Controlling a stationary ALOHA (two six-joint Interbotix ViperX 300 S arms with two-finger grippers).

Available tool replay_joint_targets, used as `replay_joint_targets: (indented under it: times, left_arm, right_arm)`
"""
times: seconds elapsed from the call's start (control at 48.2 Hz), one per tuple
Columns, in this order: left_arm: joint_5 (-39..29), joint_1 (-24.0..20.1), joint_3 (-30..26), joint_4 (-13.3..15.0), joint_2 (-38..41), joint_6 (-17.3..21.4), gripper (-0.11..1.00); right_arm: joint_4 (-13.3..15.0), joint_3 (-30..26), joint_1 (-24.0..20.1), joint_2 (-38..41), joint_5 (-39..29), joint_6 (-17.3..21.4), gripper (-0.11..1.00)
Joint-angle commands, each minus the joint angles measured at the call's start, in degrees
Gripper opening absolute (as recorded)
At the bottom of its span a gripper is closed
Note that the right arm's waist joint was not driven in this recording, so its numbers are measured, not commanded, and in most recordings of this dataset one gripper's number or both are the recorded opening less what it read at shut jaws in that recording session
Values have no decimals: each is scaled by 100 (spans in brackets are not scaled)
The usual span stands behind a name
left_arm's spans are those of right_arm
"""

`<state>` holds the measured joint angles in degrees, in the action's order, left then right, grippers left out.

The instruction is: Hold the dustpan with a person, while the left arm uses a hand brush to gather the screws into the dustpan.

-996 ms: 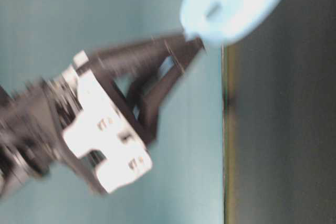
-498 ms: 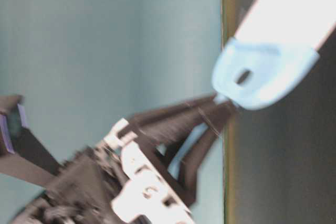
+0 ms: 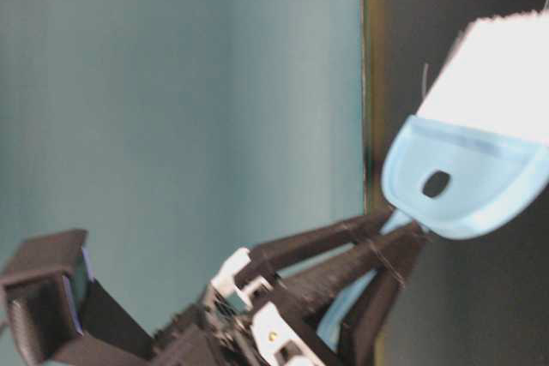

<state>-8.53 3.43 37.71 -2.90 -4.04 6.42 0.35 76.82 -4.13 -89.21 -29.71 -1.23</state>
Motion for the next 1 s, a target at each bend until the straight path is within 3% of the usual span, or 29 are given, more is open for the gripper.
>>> replay_joint_targets:
  times: [0.0, 0.332, 0.789, 0.83, 0.975]
  left_arm:
    - [123, 9, 62, -18, -88, 0, 31]
    - [747, -18, 360, -9, -123, 0, 31]
    - [747, 44, 519, -9, -185, -18, 31]
    - [747, 53, 510, -9, -185, -18, 38]
    - [756, 62, 519, -9, -185, -18, 77]
  right_arm:
    - [9, -44, 0, 18, 26, -35, -1]
    - [9, -44, 0, 26, 26, -35, -1]
    - [9, -44, 0, 18, 26, -35, -1]
    - [9, -44, 9, 26, 26, -35, -1]
    - [9, -44, 0, 18, 26, -35, -1]
